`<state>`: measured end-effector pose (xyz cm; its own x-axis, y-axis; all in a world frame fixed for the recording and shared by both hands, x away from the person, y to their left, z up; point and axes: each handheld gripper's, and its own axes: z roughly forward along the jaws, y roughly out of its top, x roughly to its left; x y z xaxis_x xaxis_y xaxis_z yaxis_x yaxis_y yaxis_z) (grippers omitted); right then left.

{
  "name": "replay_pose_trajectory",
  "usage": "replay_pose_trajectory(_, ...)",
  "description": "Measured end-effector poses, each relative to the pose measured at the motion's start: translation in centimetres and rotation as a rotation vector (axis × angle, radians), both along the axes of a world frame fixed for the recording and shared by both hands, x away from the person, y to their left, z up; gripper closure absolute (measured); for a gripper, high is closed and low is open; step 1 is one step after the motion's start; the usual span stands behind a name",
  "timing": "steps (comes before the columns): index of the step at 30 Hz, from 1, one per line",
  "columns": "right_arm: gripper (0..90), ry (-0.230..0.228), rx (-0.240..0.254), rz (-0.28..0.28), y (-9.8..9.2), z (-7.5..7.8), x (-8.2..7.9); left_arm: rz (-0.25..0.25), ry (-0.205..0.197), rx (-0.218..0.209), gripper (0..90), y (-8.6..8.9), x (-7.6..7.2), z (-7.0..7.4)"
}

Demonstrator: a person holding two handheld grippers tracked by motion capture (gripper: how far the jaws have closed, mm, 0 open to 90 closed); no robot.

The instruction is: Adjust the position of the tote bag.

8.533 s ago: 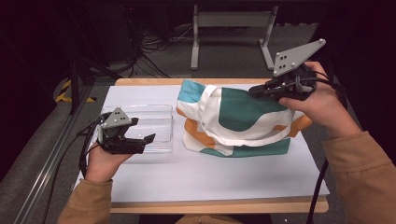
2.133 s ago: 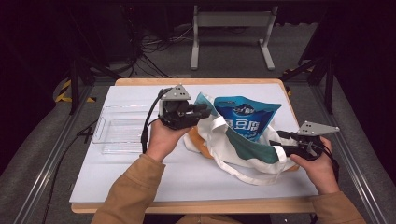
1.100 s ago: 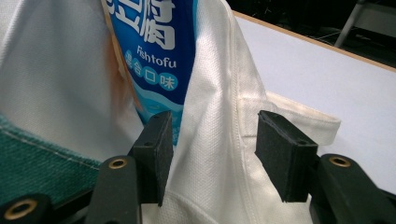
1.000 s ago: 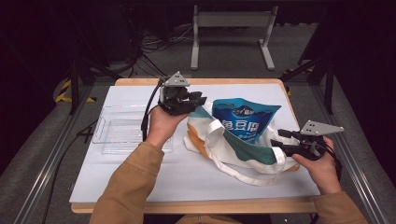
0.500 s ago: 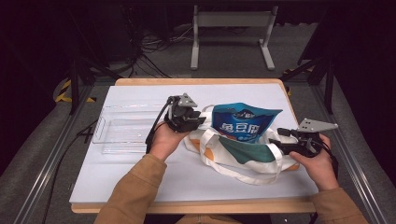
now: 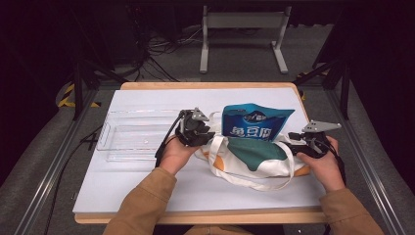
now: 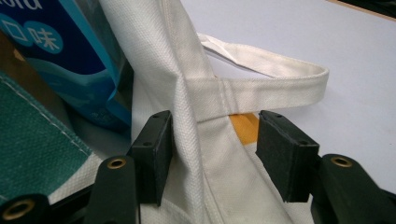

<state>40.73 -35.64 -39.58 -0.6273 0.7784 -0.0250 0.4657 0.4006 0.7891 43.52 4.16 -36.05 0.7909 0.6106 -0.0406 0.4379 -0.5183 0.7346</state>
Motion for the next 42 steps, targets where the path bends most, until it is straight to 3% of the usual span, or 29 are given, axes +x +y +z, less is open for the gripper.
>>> replay_pose_trajectory(4,46.7,-0.058,0.050,0.010,-0.3,2.0,-1.5,0.002,0.001,-0.023,67.8,0.5,0.0,0.2)
replay_pose_trajectory(7,46.8,-0.102,0.058,0.014,-0.4,3.6,-2.8,0.005,0.001,-0.019,67.7,0.4,0.0,0.1)
replay_pose_trajectory(11,51.3,-0.202,0.116,0.016,-0.7,6.6,-5.5,0.008,0.000,-0.021,67.7,0.4,0.0,0.0)
replay_pose_trajectory(14,55.6,-0.228,0.172,0.051,-0.1,8.2,-7.0,0.010,-0.002,-0.024,67.8,0.4,-0.2,0.0)
replay_pose_trajectory(17,54.8,-0.214,0.206,0.089,1.6,8.6,-7.9,0.008,-0.003,-0.029,68.1,0.4,-0.3,-0.1)
replay_pose_trajectory(21,50.4,-0.182,0.240,0.125,4.0,7.5,-8.2,0.005,0.004,-0.037,68.0,0.5,-0.3,-0.3)
replay_pose_trajectory(24,47.0,-0.141,0.179,0.143,5.4,5.9,-7.9,0.003,0.016,-0.045,67.9,0.5,-0.2,-0.5)
replay_pose_trajectory(29,48.1,-0.119,0.171,0.144,5.4,4.2,-7.6,-0.001,0.028,-0.049,67.7,0.7,-0.2,-0.7)
replay_pose_trajectory(33,51.2,-0.105,0.062,0.142,5.7,2.8,-7.4,0.002,0.033,-0.038,67.8,0.5,-0.2,-1.0)
replay_pose_trajectory(36,50.5,-0.084,0.007,0.143,6.0,1.4,-7.3,0.005,0.043,-0.030,67.8,0.3,-0.1,-1.3)
replay_pose_trajectory(37,50.1,-0.075,0.001,0.140,5.9,1.1,-7.2,0.008,0.046,-0.024,67.8,0.2,-0.1,-1.4)
replay_pose_trajectory(39,48.5,-0.037,-0.062,0.110,5.7,0.3,-6.8,0.008,0.049,-0.025,67.8,0.2,0.0,-1.6)
replay_pose_trajectory(42,48.4,-0.010,-0.057,0.115,5.5,-0.7,-6.5,0.012,0.060,-0.016,67.8,0.0,0.0,-2.0)
